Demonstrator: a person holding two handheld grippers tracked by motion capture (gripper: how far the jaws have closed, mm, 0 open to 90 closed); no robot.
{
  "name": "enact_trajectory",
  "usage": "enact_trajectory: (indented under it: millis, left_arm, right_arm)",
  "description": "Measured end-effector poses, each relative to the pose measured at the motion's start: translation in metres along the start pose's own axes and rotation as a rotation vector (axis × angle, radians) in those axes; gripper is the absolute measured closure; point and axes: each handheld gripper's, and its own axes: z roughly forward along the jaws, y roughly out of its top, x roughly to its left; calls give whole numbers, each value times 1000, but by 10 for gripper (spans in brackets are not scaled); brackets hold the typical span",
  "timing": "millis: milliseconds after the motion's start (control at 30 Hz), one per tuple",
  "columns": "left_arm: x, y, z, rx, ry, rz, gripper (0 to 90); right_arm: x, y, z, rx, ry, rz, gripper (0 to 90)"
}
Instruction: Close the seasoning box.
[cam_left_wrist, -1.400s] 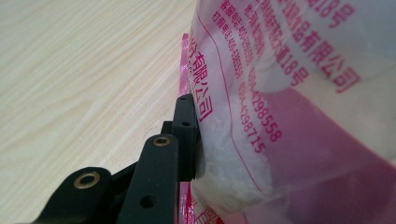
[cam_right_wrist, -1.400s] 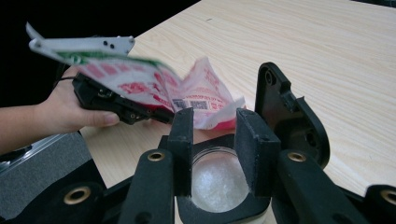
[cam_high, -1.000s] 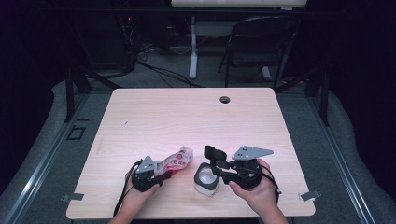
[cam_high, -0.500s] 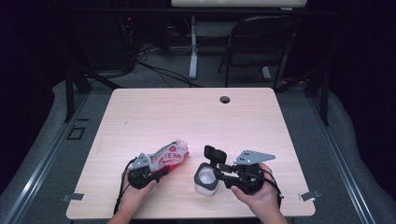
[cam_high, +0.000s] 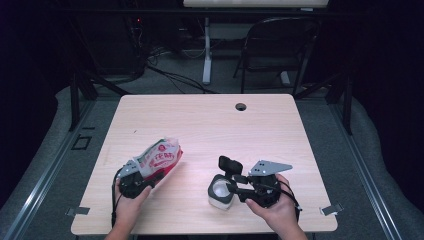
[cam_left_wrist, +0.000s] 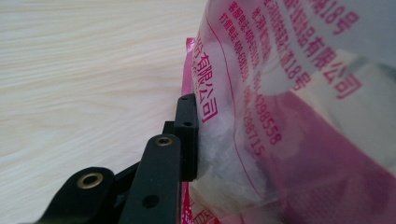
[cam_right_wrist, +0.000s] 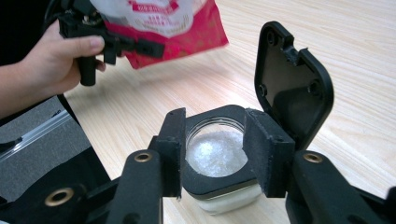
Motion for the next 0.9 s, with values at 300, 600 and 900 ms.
enact_trajectory:
  millis: [300, 600, 900]
  left_arm:
    - [30, -2, -24, -54, 134, -98, 752]
    - [50, -9, -36, -83, 230, -161, 752]
    - [63, -18, -42, -71, 313, -185, 751]
  right_arm:
    - [0, -1, 8, 21, 9, -31, 556]
    - [-1, -4, 11, 24, 0, -43, 555]
    - [-1, -5, 12, 23, -12, -64, 552]
